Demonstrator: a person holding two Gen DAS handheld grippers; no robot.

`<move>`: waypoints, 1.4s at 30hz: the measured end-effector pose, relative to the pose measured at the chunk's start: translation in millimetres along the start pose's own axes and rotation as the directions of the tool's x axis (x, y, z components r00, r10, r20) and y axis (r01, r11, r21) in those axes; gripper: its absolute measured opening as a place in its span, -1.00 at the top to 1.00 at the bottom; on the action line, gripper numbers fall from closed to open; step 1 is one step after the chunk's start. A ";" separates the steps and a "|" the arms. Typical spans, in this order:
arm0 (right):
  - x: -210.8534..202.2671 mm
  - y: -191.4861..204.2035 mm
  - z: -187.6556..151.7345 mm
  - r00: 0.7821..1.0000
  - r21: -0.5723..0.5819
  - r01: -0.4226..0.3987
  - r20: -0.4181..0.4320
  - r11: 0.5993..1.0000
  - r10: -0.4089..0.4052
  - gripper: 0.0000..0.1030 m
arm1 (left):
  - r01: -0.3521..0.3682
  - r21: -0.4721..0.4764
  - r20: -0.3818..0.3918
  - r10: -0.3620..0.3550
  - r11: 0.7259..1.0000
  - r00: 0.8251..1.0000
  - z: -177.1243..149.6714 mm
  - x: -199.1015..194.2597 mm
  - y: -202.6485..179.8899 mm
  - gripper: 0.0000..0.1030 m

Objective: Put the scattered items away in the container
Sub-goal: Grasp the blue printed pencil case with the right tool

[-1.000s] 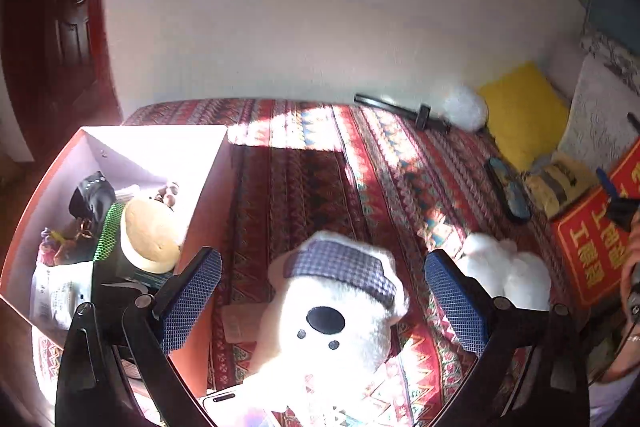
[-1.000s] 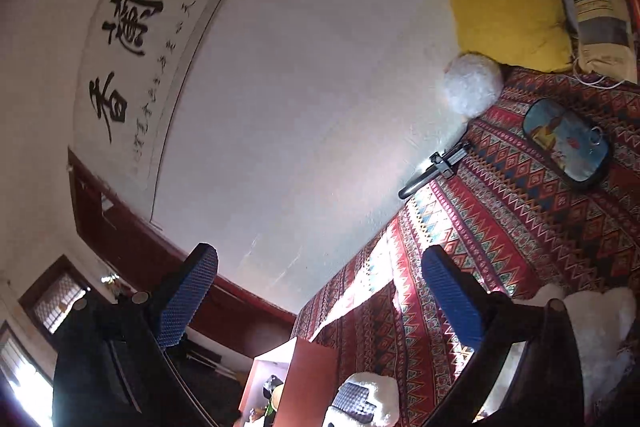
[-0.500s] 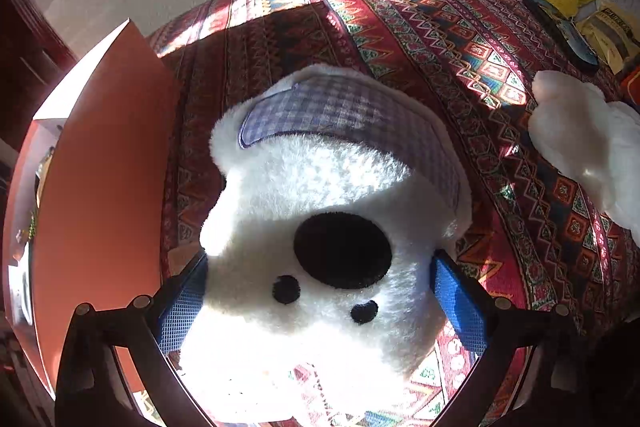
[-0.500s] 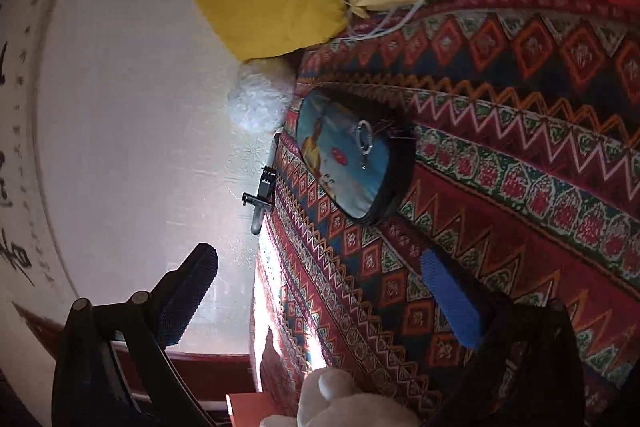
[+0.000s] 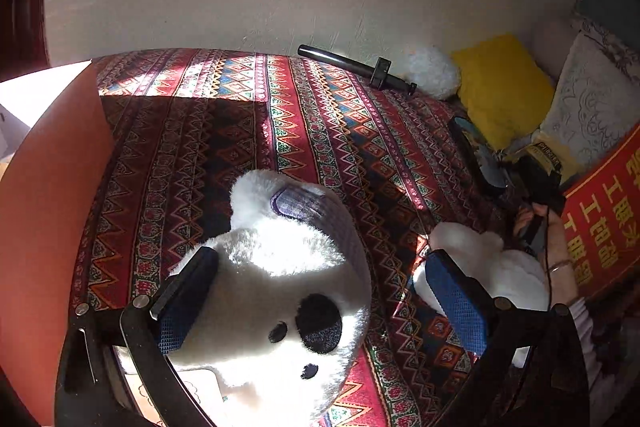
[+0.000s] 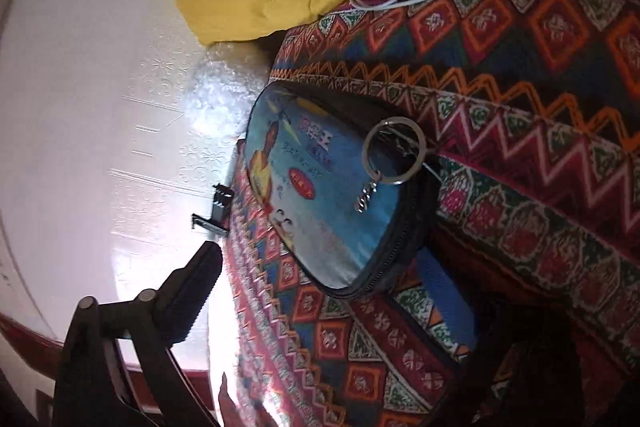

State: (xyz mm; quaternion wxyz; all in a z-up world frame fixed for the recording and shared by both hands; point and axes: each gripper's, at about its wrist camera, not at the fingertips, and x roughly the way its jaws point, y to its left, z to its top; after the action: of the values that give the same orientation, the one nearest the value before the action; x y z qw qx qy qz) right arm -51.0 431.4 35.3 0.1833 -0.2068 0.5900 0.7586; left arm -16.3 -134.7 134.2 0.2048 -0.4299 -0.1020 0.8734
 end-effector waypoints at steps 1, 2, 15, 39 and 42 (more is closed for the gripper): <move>2.4 -4.3 -1.1 1.000 -0.010 0.019 0.003 1.000 -0.019 0.33 | 0.027 -0.056 0.001 -0.027 0.998 1.000 3.0 -5.5 9.3 -1.00; 9.9 -18.5 -1.1 0.999 0.036 -0.037 -0.031 0.999 0.038 0.58 | 0.050 -0.105 0.000 -0.050 0.993 0.999 6.3 -10.1 17.5 -1.00; -62.1 52.0 -33.7 0.895 0.059 -0.421 -0.133 0.905 0.426 1.00 | 0.134 -0.086 0.014 -0.134 0.987 0.991 -3.4 -41.2 -8.1 -1.00; 153.9 111.8 -15.9 0.790 -0.893 0.311 0.053 0.326 -0.610 -0.94 | 0.093 -0.135 -0.035 -0.098 0.986 0.995 -12.5 -26.6 14.8 -1.00; 127.7 112.6 -19.3 0.805 -0.854 0.348 0.060 0.388 -0.591 -0.18 | 0.101 -0.119 -0.021 -0.104 0.988 0.994 -14.4 -32.3 7.9 -1.00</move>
State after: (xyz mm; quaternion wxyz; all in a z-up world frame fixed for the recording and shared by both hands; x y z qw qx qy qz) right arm -216.1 390.4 55.6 0.1936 -0.5224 0.0904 0.8255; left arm 10.6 -156.2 145.5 0.2251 -0.4472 -0.1726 0.8482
